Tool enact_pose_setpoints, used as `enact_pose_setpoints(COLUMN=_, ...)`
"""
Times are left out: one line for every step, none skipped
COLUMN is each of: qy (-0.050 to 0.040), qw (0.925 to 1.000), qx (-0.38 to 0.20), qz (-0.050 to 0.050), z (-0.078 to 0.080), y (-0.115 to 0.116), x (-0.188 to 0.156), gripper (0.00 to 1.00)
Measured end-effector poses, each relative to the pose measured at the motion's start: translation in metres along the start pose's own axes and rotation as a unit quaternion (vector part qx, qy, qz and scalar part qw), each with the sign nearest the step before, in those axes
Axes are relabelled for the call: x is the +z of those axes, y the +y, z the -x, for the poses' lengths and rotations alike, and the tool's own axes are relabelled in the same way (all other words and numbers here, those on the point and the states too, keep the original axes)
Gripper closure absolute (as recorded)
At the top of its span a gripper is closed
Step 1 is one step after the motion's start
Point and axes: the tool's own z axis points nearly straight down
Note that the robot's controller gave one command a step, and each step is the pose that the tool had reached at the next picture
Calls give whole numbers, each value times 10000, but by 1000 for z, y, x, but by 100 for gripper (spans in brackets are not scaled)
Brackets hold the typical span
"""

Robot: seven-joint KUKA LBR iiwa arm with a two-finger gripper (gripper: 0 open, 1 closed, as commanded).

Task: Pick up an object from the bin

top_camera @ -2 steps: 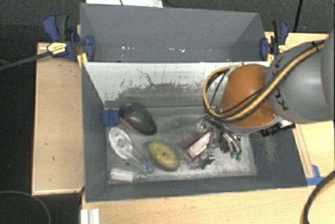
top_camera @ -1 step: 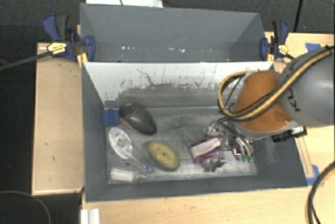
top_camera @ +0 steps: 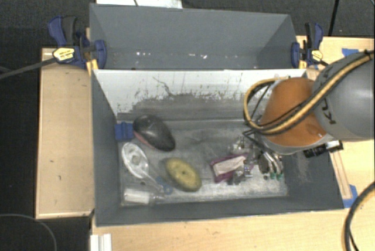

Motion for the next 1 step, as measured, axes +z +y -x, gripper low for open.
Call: enact_pose_setpoints(qy=37, qw=9980, qx=-636, qz=-12, z=11, y=-16, x=-155, gripper=100)
